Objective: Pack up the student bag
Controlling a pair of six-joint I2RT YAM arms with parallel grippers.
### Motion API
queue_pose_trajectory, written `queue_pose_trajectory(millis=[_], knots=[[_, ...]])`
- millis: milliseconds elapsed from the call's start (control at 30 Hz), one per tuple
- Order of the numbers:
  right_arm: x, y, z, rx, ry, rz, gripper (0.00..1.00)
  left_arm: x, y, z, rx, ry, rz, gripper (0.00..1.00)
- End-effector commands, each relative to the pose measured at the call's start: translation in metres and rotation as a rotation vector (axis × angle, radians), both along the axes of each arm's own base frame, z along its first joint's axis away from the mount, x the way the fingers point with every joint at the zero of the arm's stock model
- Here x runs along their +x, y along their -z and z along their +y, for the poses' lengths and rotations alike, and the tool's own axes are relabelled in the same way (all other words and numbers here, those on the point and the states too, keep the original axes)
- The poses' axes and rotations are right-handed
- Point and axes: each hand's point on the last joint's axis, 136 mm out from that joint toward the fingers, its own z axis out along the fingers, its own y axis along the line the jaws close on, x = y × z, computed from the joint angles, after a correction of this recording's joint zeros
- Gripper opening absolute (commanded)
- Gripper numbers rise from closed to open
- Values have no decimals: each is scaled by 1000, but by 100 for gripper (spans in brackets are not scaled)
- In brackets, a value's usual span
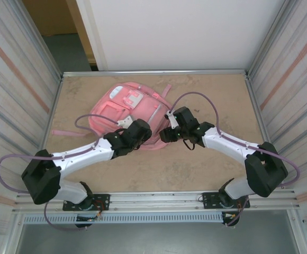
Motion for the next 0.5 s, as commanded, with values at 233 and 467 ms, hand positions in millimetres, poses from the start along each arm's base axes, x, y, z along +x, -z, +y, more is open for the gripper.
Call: queue_pose_trajectory(millis=[233, 467], knots=[[-3, -5, 0, 12, 5, -7, 55, 11, 21, 4, 7, -126, -15, 53], [-9, -2, -2, 7, 6, 7, 55, 30, 25, -8, -33, -127, -28, 48]])
